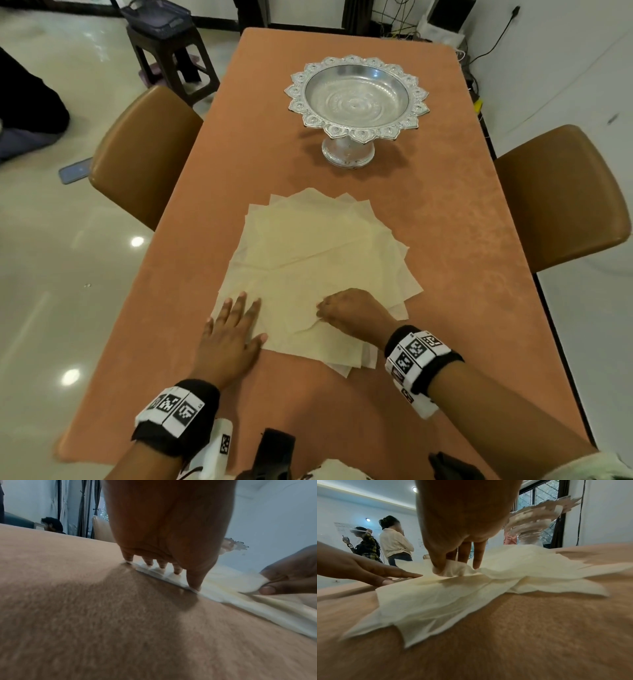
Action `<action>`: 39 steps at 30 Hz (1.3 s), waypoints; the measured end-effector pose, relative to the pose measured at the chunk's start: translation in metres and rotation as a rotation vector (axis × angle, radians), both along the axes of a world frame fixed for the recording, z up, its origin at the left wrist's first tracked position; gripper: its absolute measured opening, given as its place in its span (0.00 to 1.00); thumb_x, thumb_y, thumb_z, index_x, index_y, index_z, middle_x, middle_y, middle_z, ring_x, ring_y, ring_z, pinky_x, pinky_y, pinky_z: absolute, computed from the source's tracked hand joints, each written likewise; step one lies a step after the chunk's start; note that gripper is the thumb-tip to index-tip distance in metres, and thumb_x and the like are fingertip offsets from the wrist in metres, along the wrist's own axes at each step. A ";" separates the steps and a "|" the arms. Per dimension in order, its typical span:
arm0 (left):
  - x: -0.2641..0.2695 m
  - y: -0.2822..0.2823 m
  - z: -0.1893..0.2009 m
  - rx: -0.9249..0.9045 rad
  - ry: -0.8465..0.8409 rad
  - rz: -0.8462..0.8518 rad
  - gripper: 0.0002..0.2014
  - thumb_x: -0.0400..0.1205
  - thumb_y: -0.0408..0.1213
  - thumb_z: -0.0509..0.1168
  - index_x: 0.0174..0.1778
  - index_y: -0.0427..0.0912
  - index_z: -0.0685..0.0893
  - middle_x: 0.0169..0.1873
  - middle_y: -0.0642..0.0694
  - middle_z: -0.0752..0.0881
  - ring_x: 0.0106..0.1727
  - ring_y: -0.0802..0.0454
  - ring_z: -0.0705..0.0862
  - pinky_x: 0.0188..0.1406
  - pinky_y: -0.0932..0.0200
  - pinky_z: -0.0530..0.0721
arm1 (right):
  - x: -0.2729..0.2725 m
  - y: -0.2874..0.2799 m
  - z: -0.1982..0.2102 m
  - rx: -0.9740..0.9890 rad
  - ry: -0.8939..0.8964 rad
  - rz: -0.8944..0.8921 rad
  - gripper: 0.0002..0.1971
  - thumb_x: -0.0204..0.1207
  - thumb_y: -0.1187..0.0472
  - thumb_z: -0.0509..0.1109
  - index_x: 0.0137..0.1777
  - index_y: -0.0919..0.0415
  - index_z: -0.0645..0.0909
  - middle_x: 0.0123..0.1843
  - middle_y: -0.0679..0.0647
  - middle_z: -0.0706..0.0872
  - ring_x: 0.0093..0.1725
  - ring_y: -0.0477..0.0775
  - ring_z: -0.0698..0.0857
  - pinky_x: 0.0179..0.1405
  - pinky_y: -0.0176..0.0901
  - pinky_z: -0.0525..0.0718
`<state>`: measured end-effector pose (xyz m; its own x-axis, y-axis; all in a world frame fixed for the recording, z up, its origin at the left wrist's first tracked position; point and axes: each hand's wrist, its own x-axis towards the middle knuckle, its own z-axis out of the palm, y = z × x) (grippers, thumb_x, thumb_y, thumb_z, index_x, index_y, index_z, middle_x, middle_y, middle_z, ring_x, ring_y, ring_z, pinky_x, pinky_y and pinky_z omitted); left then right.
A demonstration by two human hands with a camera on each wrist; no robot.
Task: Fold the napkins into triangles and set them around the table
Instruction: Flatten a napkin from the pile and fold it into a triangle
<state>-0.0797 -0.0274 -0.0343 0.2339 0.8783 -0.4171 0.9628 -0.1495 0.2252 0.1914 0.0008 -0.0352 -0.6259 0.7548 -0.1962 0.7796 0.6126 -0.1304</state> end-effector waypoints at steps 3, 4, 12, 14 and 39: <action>-0.003 0.002 -0.004 0.008 0.010 -0.026 0.38 0.70 0.70 0.26 0.77 0.62 0.28 0.78 0.55 0.29 0.82 0.53 0.34 0.80 0.42 0.43 | 0.013 -0.026 0.005 0.052 0.094 0.037 0.05 0.72 0.62 0.69 0.40 0.56 0.87 0.36 0.50 0.89 0.36 0.54 0.88 0.31 0.44 0.86; -0.003 0.003 -0.005 0.009 0.009 -0.033 0.39 0.69 0.70 0.26 0.77 0.62 0.28 0.79 0.55 0.29 0.82 0.52 0.34 0.80 0.41 0.43 | 0.018 -0.039 0.007 0.047 0.122 0.050 0.04 0.71 0.62 0.71 0.40 0.55 0.87 0.37 0.49 0.89 0.36 0.52 0.88 0.32 0.44 0.86; -0.002 0.000 -0.004 0.001 -0.023 -0.019 0.34 0.83 0.64 0.42 0.83 0.57 0.40 0.83 0.52 0.36 0.84 0.49 0.37 0.80 0.38 0.43 | 0.065 -0.154 0.036 -0.235 0.042 -0.051 0.15 0.79 0.51 0.56 0.49 0.49 0.87 0.45 0.43 0.89 0.45 0.46 0.86 0.44 0.45 0.85; 0.000 0.000 0.002 0.006 -0.025 -0.004 0.33 0.86 0.58 0.48 0.84 0.57 0.41 0.84 0.51 0.38 0.84 0.48 0.40 0.80 0.35 0.44 | 0.071 -0.163 0.051 -0.393 -0.003 -0.066 0.17 0.77 0.44 0.59 0.56 0.48 0.85 0.54 0.43 0.87 0.54 0.48 0.83 0.52 0.44 0.79; 0.050 0.204 0.004 -0.082 0.107 -0.281 0.33 0.85 0.62 0.44 0.82 0.60 0.34 0.82 0.51 0.32 0.83 0.45 0.35 0.79 0.33 0.45 | -0.004 0.147 0.018 -0.283 -0.122 -0.704 0.38 0.83 0.41 0.54 0.84 0.59 0.43 0.86 0.54 0.43 0.84 0.55 0.46 0.79 0.63 0.50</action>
<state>-0.0292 0.1761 -0.0300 0.4135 0.7481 -0.5189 0.9054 -0.3983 0.1472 0.1873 0.1479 -0.0173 0.0220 0.8779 -0.4784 0.9923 -0.0775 -0.0965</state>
